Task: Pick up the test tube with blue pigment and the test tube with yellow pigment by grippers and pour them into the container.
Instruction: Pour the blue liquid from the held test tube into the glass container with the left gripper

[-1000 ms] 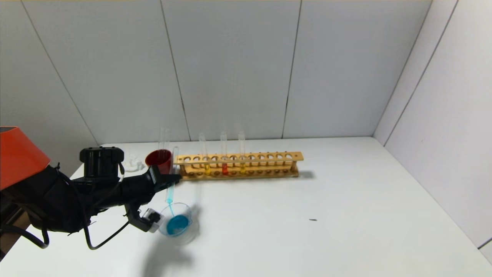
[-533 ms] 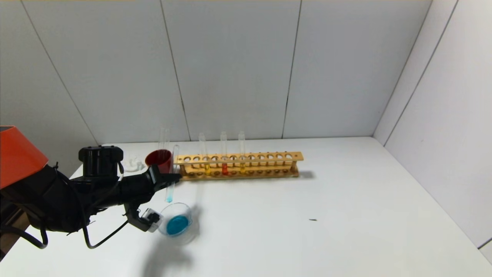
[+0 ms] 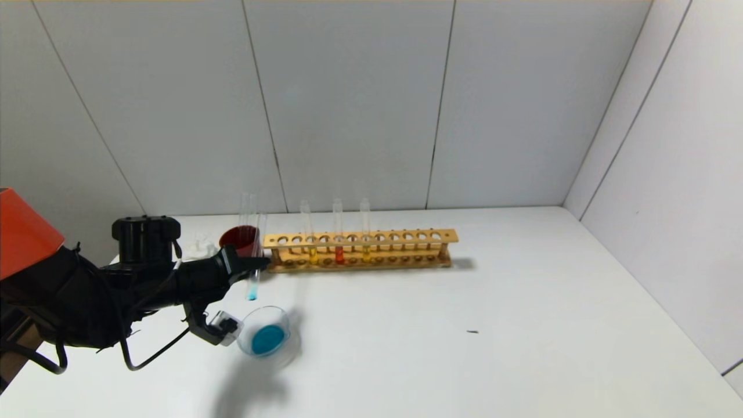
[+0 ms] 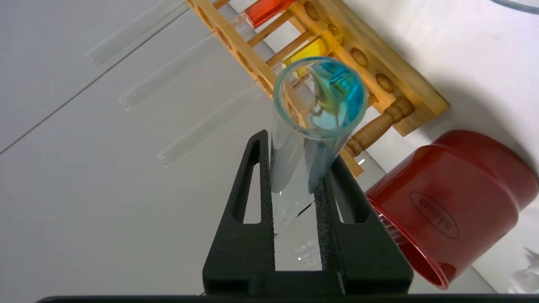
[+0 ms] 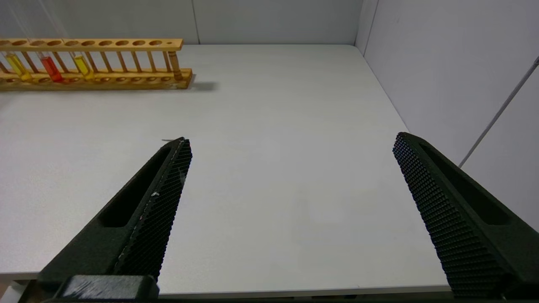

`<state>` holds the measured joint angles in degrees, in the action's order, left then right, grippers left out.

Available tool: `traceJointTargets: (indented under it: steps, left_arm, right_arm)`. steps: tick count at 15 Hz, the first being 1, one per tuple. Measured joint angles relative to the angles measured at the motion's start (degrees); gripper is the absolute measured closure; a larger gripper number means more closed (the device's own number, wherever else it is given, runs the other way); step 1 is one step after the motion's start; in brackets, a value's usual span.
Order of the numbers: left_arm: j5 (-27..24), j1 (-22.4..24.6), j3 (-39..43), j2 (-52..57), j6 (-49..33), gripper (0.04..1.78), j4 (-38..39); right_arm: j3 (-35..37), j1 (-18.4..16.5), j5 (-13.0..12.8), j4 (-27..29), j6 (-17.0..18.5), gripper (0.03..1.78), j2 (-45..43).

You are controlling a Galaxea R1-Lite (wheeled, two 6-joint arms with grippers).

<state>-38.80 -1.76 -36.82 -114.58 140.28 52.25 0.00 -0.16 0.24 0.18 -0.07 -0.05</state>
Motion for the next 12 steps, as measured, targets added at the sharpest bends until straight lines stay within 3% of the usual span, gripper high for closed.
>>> traceJointTargets:
  steps: [12]
  left_arm:
    - [0.0,0.0,0.8,4.9,8.2,1.49,0.1]
  right_arm:
    - [0.0,0.0,0.0,0.0,0.0,0.06,0.0]
